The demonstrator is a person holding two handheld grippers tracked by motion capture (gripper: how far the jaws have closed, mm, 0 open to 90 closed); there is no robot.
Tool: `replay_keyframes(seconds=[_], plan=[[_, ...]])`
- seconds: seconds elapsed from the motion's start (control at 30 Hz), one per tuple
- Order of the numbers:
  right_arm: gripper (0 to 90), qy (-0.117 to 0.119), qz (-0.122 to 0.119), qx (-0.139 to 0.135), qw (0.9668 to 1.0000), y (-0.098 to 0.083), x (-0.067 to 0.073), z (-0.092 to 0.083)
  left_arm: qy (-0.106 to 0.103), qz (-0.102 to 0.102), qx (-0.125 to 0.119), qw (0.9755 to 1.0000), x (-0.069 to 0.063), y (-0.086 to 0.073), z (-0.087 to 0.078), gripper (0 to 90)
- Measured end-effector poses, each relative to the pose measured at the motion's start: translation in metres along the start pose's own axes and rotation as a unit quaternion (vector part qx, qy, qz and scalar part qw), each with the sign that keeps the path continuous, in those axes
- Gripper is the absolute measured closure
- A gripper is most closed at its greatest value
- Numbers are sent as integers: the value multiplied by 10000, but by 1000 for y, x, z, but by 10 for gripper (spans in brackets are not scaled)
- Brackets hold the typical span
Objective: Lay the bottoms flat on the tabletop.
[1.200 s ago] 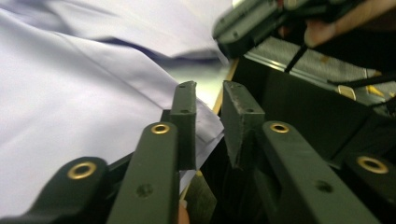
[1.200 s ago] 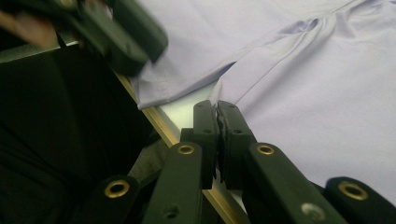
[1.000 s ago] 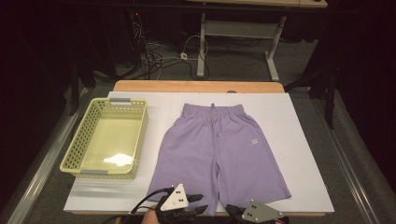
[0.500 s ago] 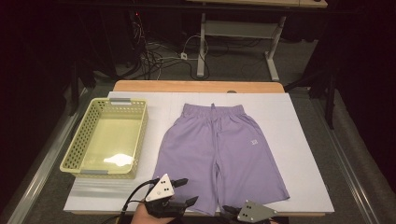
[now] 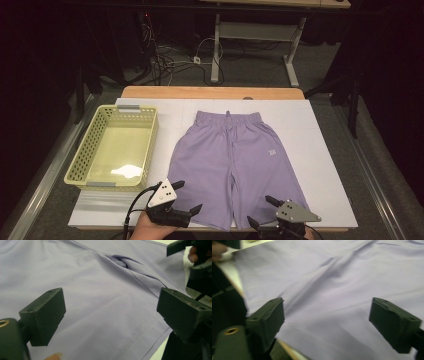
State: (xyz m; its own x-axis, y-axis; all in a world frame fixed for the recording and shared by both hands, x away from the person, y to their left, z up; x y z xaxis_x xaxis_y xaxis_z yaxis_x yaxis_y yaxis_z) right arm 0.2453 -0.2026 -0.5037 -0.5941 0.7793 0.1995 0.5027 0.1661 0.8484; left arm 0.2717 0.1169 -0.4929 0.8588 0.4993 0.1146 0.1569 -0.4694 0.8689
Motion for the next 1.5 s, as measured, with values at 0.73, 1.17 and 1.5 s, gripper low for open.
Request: replay_keyframes(seconds=[0.73, 1.17, 1.5], plan=[[2, -413, 281, -442, 9978, 10, -28, -12, 276, -121, 119, 9995, 9, -2, -6, 0], [2, -231, 241, -515, 9981, 34, -18, 8, 565, -107, 228, 9981, 12, -15, -21, 0], [2, -127, 169, -382, 9990, 57, -17, 36, 646, -173, 272, 9974, 9, -22, -29, 0]])
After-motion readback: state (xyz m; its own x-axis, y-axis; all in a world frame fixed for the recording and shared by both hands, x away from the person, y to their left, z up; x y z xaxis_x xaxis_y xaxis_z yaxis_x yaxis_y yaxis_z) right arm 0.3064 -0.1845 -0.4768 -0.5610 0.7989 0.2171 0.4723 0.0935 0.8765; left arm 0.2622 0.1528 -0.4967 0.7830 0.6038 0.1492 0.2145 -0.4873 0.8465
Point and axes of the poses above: each handheld gripper's, and its own axes: z roughly forward along the jaws, y roughly out of its top, x roughly to its left, the point moved 3 cm from there along z, roughly forward along the jaws, and after that the axes turned 14 degrees about z, right-handed, at the moved point
